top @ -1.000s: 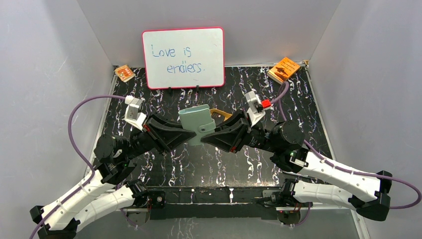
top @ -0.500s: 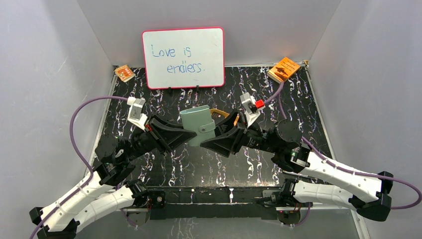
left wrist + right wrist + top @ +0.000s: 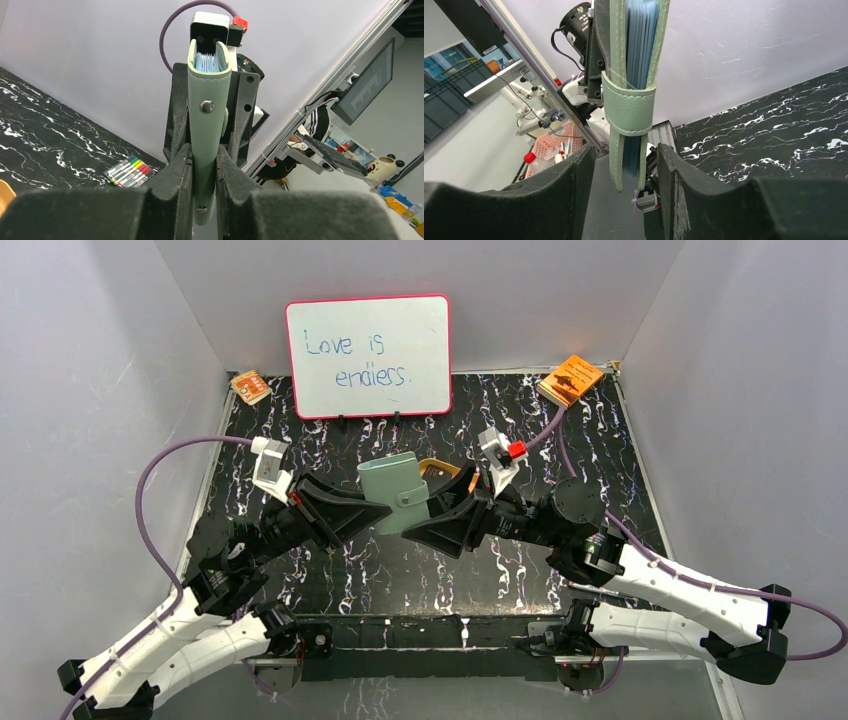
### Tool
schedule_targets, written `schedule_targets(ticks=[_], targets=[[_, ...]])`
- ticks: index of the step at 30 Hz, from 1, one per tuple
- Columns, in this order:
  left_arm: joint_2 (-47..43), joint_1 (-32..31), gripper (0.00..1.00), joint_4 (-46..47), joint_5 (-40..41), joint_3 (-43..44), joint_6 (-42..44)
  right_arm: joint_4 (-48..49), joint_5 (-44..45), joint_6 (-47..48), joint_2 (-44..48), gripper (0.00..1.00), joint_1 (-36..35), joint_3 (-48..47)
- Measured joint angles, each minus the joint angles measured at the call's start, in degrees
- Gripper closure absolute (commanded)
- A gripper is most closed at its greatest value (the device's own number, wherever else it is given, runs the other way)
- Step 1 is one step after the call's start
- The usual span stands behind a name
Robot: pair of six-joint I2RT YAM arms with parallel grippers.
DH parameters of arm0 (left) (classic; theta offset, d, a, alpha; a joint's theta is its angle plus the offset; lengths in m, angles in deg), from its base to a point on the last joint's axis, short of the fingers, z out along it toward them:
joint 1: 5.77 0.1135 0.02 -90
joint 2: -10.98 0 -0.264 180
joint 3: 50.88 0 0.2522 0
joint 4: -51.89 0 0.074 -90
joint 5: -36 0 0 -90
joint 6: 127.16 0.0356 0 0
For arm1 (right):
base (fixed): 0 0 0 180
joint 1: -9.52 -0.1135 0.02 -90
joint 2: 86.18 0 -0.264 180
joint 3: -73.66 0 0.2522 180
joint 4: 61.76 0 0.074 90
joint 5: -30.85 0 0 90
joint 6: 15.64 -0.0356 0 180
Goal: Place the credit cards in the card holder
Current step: Place the card holder at the center of the board.
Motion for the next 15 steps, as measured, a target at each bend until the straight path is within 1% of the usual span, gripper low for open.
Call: schedule_targets(ticks=[6,7,9,12,14,15], targets=[[-0.04,0.00,1.00,-0.07,-0.11,0.00,-0.22,0.92,1.07,-1.09,0.00,0.43,0.00,0.00],[-0.04,0.00,1.00,-0.04,-0.22,0.00,-0.24,1.03,1.22,-1.14,0.02,0.47,0.00,0.00],[-0.04,0.00,1.00,0.11,-0.48,0.00,-0.44,1.40,1.92,-1.31,0.02,0.58,0.00,0.00],[-0.04,0.00,1.00,0.37,-0.92,0.00,-0.70,2.25,2.38,-1.62,0.02,0.78,0.00,0.00],[-0.04,0.00,1.00,0.48,-1.11,-0.04,-0.92,2.60,2.21,-2.25,0.02,0.88,-0.02,0.00],[-0.09,0.00,0.93,0.63,-1.31,-0.04,-0.94,2.73,2.05,-2.45,0.00,0.93,-0.04,0.00]])
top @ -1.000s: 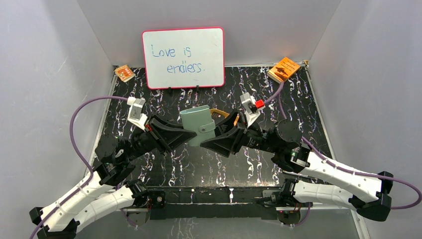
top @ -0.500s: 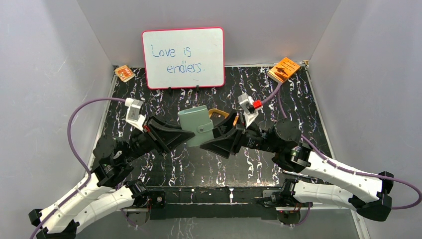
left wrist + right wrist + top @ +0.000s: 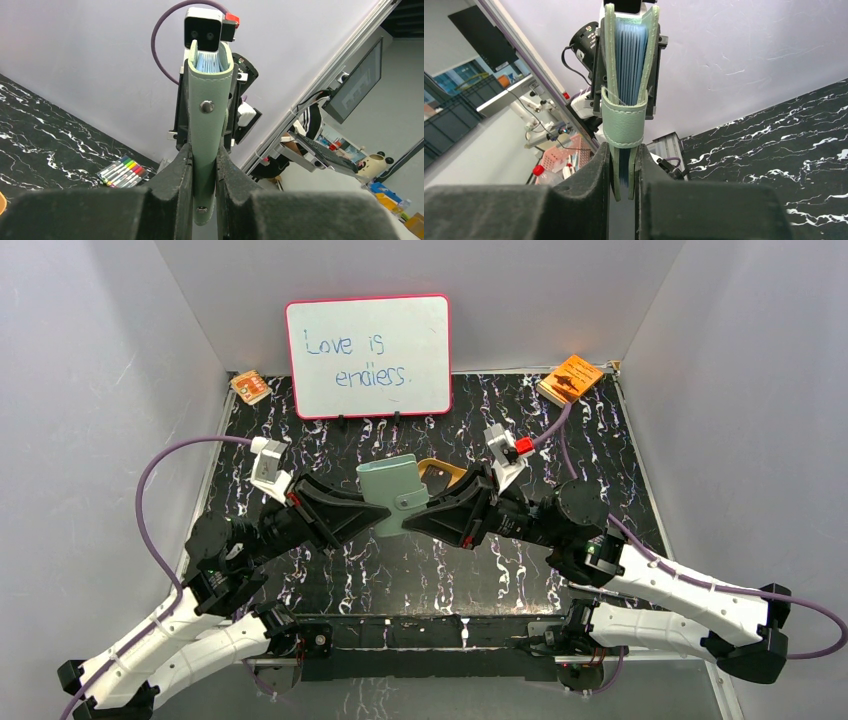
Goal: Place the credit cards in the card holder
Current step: Place the card holder at the center of the board.
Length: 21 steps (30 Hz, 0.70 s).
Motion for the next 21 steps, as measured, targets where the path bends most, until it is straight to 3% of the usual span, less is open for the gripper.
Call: schedule_targets(ticks=[3,7,10,16,17,19,21], targets=[[-0.11,0.00,0.68,0.22,-0.44,0.00,-0.50,0.52,-0.79,-0.17,-0.09,0.98,-0.04,0.00],[-0.04,0.00,0.60,0.52,-1.33,0.00,-0.90,0.72,-1.09,-0.13,-0.48,1.00,-0.04,0.00],[-0.04,0.00,0.67,0.59,-1.84,0.00,-1.05,0.74,-1.18,-0.13,-0.83,1.00,-0.04,0.00],[-0.04,0.00,1.00,0.52,-1.75,-0.07,-1.03,1.46,-1.86,-0.22,-0.87,1.00,-0.15,0.00],[-0.07,0.00,1.00,0.50,-1.73,-0.07,-0.90,1.46,-1.79,-0.22,-0.87,0.98,-0.15,0.00],[-0.11,0.00,1.00,0.44,-1.66,-0.07,-0.70,1.36,-1.62,-0.20,-0.87,0.82,-0.17,0.00],[-0.20,0.00,1.00,-0.02,-1.25,-0.07,-0.70,1.03,-1.42,-0.17,-0.87,0.60,-0.17,0.00]])
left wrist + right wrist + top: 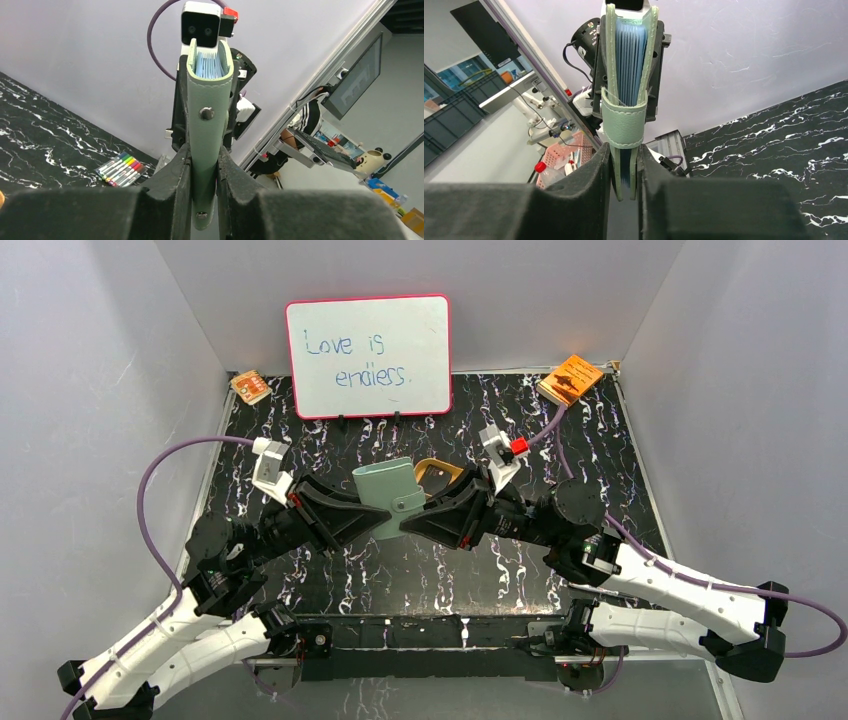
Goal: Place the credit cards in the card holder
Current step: Place the card holder at the center of the board.
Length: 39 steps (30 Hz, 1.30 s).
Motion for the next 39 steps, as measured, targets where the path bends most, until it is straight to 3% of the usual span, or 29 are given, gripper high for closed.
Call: schedule_targets(ticks=[2,4,10,15,20,28,33,39], targets=[[-0.13,0.00,1.00,-0.81,0.90,0.00,0.17,-0.44,0.22,-0.04,0.02,0.45,0.02,-0.02],[-0.42,0.00,1.00,-2.08,2.10,0.00,0.20,-1.57,0.63,0.24,0.07,0.38,0.02,-0.02],[-1.75,-0.02,1.00,-11.65,9.81,1.18,1.68,-12.39,6.21,3.72,1.11,0.29,0.02,-1.88],[-1.62,0.00,1.00,-23.17,17.66,3.80,2.71,-25.53,17.88,5.57,3.17,0.24,0.02,-3.45],[-1.22,-0.02,1.00,-33.40,24.65,4.83,2.56,-35.95,30.88,3.37,5.44,0.03,0.02,-3.04],[5.81,0.00,1.00,-49.96,34.64,4.68,-5.51,-49.51,46.36,-2.93,3.39,0.02,0.13,-2.95],[9.86,0.00,1.00,-51.34,34.67,-0.28,-8.52,-56.98,50.05,-5.86,-3.19,0.01,0.13,-4.07],[17.03,1.33,1.00,-50.66,33.51,-1.49,-10.19,-59.25,51.04,-6.40,0.42,0.02,0.13,-1.68]])
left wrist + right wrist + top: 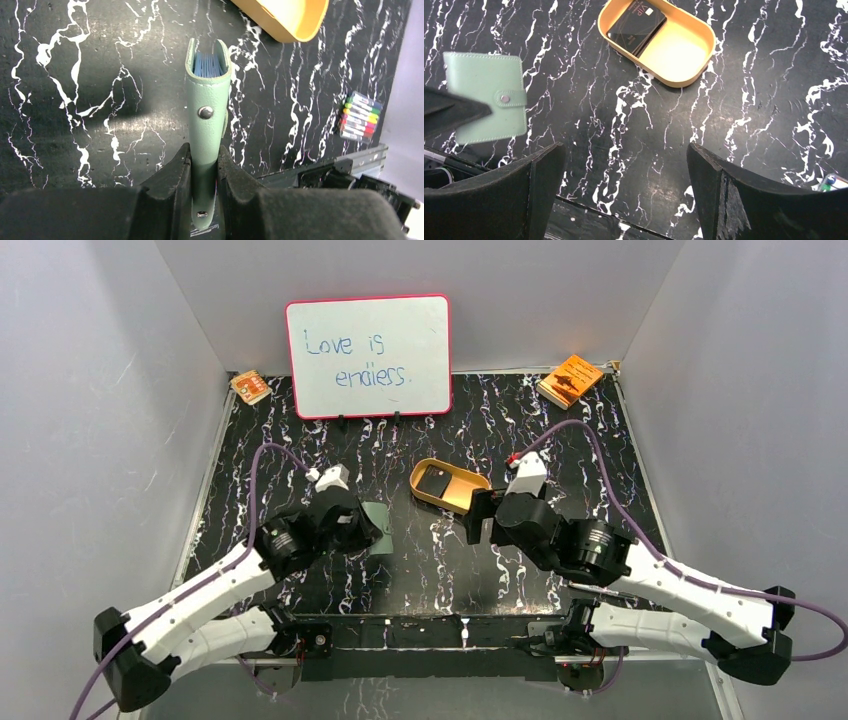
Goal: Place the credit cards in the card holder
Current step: Place the card holder at the center of the board.
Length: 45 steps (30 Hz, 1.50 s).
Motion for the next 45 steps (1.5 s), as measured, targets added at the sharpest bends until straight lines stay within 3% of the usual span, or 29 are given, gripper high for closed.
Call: schedule_targets(ticks=[10,16,23,37,45], targets=[[9.86,15.10,1.00,7.39,-13.16,-0.50,1.62,-13.16,3.23,-7.48,0.11,0.01,0.00,0.28],[14.43,27.02,1.00,24.04,-29.29,-6.88,2.40,-14.49,0.76,-7.30,-2.47,0.02,0.02,0.50],[21.79,27.74,1.00,34.86,-39.89,-7.61,6.36,-5.49,-4.87,-0.98,0.70,0.01,0.02,4.04],[32.92,27.76,1.00,37.40,-43.08,-7.61,9.57,-3.82,-5.25,2.01,-0.26,0.02,0.02,3.52],[34.36,27.76,1.00,38.82,-43.25,-7.61,9.42,-3.67,-5.92,2.01,-0.44,0.02,0.02,3.52]])
